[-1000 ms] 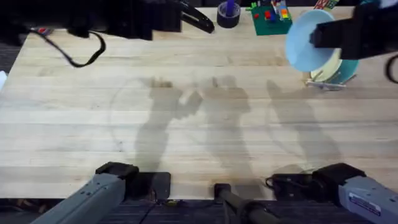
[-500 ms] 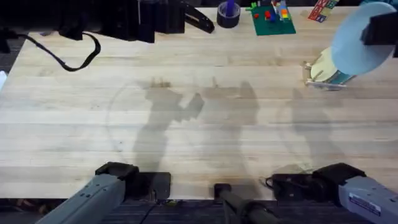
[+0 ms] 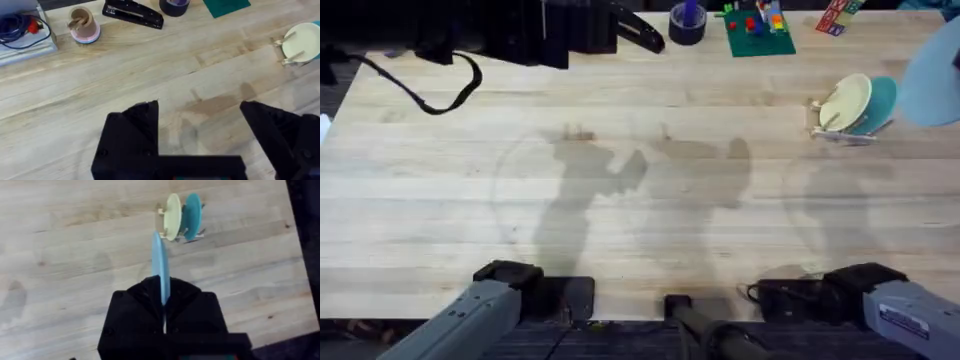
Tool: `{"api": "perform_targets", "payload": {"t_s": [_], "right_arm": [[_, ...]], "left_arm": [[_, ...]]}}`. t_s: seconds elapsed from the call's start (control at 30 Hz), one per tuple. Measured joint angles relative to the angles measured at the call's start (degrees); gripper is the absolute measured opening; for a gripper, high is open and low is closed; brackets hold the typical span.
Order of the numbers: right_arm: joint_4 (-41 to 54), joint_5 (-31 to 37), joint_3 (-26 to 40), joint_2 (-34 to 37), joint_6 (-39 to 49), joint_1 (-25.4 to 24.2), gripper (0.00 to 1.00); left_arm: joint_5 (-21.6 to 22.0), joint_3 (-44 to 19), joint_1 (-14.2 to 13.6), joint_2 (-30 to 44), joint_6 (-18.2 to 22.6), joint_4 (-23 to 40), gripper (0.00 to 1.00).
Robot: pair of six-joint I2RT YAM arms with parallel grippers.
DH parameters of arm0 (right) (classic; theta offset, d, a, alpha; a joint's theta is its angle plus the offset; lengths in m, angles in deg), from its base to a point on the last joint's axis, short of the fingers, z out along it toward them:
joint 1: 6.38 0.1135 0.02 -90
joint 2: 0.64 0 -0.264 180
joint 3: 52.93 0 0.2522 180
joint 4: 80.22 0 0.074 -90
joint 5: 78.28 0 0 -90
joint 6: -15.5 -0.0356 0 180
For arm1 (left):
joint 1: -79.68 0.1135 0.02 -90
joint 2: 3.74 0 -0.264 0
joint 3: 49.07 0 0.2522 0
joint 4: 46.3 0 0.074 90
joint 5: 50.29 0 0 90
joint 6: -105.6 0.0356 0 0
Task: Pick up the plates from the table one by one and place each into a slot on the dish rack.
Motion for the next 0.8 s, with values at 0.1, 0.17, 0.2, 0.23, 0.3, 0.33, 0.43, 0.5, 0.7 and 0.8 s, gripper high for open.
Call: {"api": "perform_targets", "payload": {"t_s": [0.1,0.17,0.2,0.23,0.3,0.33,0.43,0.5,0.7,0.8], "right_arm": [[2.0,0.1,3.7,2.9,-0.3,-0.7,0.031],[2.1,0.1,5.3,4.3,-0.4,-1.0,0.031],[2.1,0.1,6.1,5.1,-0.5,-1.5,0.031],[2.1,0.1,6.6,5.6,-0.5,-2.1,0.031],[2.3,0.1,7.6,6.6,-0.5,-4.3,0.031],[2.4,0.1,7.9,7.1,-0.4,-5.6,0.031],[2.5,0.4,8.2,8.0,0.1,-9.0,0.031],[2.5,0.5,8.3,8.5,0.6,-10.9,0.031],[1.9,0.6,8.3,9.1,1.8,-15.8,0.031],[1.4,0.7,8.3,9.1,2.5,-17.9,0.031]], "left_arm": [[0.0,0.0,0.0,0.0,0.0,0.0,0.994],[0.0,0.0,0.0,0.0,0.0,0.0,0.995],[0.0,0.0,0.0,0.0,0.0,0.0,0.995],[0.0,0.0,0.0,0.0,0.0,0.0,0.996],[0.0,0.0,0.0,0.0,0.0,0.0,0.996],[0.0,0.0,0.0,0.0,0.0,0.0,0.995],[0.0,0.0,0.0,0.0,0.0,0.0,0.995],[0.0,0.0,0.0,0.0,0.0,0.0,0.996],[0.0,0.0,0.0,0.0,0.0,-0.2,0.995],[0.0,0.0,0.0,0.0,0.0,-0.3,0.995]]}}
